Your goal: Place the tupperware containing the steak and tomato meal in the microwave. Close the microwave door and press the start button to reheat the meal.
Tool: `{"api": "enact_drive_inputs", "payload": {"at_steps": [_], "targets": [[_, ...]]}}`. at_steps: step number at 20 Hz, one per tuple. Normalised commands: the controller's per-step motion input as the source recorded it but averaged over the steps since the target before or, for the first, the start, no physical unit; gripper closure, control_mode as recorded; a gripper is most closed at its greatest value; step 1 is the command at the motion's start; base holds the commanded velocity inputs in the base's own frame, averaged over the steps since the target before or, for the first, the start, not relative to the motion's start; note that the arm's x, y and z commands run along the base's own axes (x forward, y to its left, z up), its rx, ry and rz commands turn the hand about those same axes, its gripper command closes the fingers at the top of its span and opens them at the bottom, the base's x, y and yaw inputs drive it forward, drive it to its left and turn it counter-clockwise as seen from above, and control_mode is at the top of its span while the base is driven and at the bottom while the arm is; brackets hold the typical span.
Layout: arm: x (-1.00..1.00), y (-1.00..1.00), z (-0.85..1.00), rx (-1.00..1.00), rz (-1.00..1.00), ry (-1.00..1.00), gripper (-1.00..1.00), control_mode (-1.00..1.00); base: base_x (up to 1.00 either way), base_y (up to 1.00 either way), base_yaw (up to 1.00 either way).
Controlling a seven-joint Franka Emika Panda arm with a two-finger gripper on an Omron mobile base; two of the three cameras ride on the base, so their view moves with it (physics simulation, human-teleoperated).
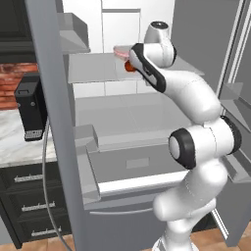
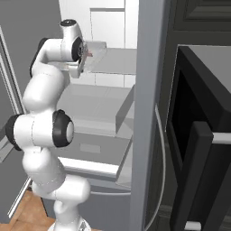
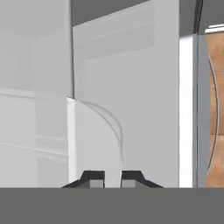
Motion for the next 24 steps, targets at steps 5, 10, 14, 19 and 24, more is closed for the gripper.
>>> {"api": "enact_drive_inputs", "payload": {"at_steps": [5,10,14,19,24], "targets": [[-1.00,-0.07,0.08,0.04,-0.11,0.00,1.00,-1.00,0.00,0.00,0.00],[-1.00,0.00,0.00,0.07,-0.04,0.00,1.00,-1.00,0.00,0.00,0.00],[-1.00,-0.01,0.00,0.07,0.00,0.01,1.00,-1.00,0.00,0.00,0.00],[-1.00,-0.01,-0.17,0.00,-0.04,0.00,1.00,-1.00,0.00,0.00,0.00],[-1.00,-0.04,-0.29,0.00,-0.03,0.04,1.00,-1.00,0.00,0.00,0.00]]}}
